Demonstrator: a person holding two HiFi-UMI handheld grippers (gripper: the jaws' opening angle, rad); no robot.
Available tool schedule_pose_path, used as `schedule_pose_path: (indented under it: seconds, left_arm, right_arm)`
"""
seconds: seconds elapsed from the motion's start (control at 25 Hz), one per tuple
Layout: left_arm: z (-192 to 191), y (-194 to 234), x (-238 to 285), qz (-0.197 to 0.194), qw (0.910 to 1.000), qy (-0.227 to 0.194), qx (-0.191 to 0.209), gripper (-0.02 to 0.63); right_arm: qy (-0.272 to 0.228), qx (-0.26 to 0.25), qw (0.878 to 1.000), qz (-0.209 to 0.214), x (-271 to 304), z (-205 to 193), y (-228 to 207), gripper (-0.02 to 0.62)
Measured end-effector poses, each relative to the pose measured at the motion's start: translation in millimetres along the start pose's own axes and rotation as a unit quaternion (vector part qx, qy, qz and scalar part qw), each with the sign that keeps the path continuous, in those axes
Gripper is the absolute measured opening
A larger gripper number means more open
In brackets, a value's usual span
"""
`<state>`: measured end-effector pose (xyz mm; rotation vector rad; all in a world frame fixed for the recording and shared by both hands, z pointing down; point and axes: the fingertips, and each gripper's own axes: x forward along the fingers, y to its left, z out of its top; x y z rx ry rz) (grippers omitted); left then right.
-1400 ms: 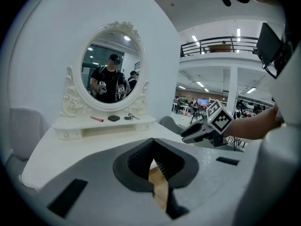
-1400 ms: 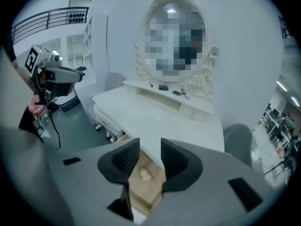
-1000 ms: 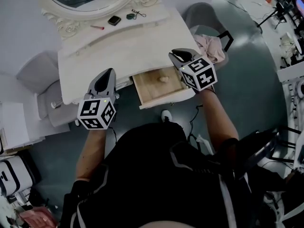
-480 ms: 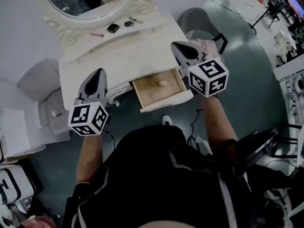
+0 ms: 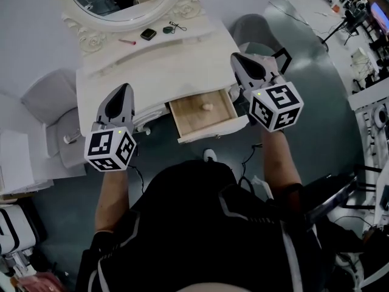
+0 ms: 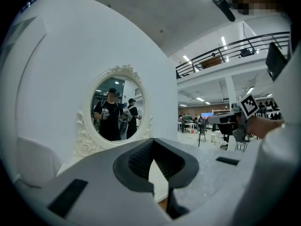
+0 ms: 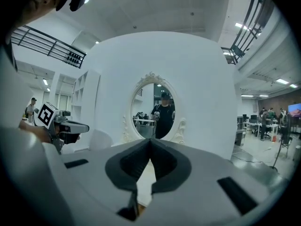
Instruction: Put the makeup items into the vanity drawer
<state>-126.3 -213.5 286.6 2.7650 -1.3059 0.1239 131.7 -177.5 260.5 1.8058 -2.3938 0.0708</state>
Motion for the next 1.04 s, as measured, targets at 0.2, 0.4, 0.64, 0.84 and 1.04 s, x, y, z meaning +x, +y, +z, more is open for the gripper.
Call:
schedule_pose_path:
  seconds: [0.2,0.4,0.64,0.84,1.04]
  left_arm:
    - [-1,-4,-1,0.002,1.0,-0.002,0.001,0.003]
    - [4,-6,-1,0.006,1.0,-0.004,0.004,0.003]
    - [2,-11,-1,0.007,1.0,-0.001,0.006,0.003]
    - [1,-7,0,0.013,0.9999,0.001,0.004,0.003]
    - [-1,-2,1,0.016,0.9999,0.001,0.005,0.003]
  right_arm:
    - [0.006,-0.001,1.0,0.002,-3,-3,0,0.005]
    - [0.003,0.002,1.0,-0.001,-5,-2,-4,0.005]
    - [0.001,0.013,1.0,0.002,-4,-3,-6,0.005]
    - [0.005,0.01,1.0,0.004,1,-4,-6,0.006]
    - [0.001,0.009,1.0,0.008,6,-2,-5,0.005]
